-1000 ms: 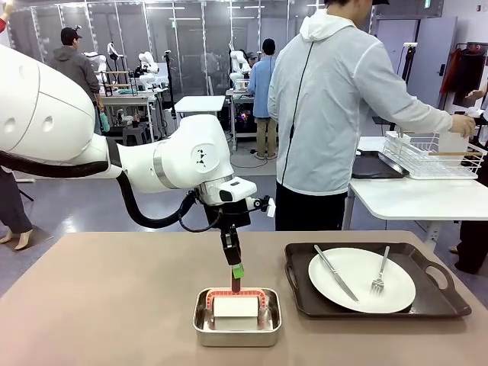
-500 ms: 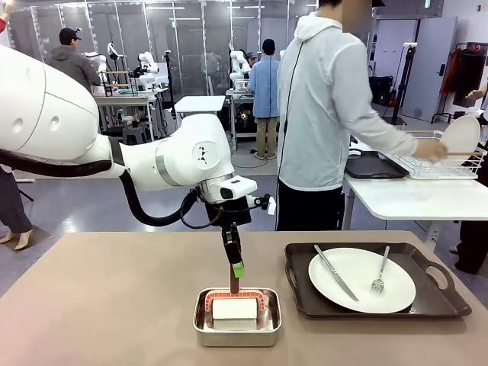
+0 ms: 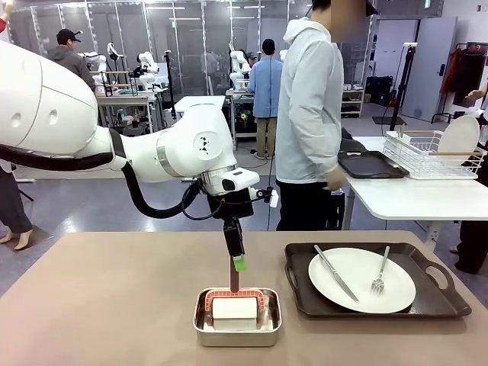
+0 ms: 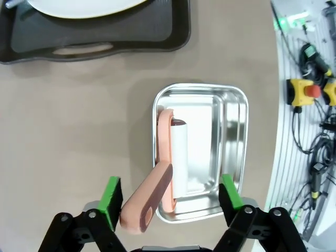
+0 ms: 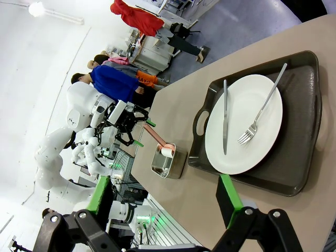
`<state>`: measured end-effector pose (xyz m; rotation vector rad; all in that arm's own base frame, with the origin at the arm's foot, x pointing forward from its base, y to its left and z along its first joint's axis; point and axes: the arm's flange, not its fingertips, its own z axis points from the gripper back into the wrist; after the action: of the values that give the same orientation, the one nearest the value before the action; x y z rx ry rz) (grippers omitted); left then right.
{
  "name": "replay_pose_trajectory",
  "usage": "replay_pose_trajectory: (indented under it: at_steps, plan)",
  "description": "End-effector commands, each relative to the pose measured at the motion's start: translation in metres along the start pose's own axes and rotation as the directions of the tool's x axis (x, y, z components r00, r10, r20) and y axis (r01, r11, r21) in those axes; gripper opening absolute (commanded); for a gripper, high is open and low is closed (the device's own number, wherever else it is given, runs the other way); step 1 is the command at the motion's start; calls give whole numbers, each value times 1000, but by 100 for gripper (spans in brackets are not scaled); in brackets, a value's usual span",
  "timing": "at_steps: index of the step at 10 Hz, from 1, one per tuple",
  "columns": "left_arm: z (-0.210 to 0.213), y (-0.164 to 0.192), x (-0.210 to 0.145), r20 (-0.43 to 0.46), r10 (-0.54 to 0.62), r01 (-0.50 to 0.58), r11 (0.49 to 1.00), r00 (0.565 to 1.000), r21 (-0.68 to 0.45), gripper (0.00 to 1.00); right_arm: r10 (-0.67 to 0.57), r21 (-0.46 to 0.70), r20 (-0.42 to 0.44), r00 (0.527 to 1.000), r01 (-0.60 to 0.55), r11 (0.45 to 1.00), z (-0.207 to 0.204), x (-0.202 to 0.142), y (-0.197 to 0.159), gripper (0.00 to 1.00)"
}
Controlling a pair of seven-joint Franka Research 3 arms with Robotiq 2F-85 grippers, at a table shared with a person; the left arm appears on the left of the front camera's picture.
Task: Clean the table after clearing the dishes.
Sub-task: Place the Lint Roller back on top of the Airtight Container, then when the right (or left) Handle tray is removed, use the right hand (or left hand) to clean the right (or left) side of the table with the Lint Roller.
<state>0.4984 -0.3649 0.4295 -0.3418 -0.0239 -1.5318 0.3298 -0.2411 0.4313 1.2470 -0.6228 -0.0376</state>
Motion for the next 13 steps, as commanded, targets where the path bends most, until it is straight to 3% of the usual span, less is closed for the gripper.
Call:
replay_pose_trajectory:
  at_steps: [1, 12, 13]
  plan:
    - [7, 5, 1, -51, -1, 1, 1000, 999, -1, 100, 6, 5, 3, 1000, -6, 1000, 1, -2, 3, 100]
    - [4, 3, -1, -23, -12, 12, 1000, 1000, 13, 100, 6, 5, 3, 1000, -6, 1000, 1, -2, 3, 100]
    - [36, 14, -8, 25, 68, -68, 998, 997, -2, 100, 6, 5, 3, 1000, -6, 1000, 1, -2, 3, 100]
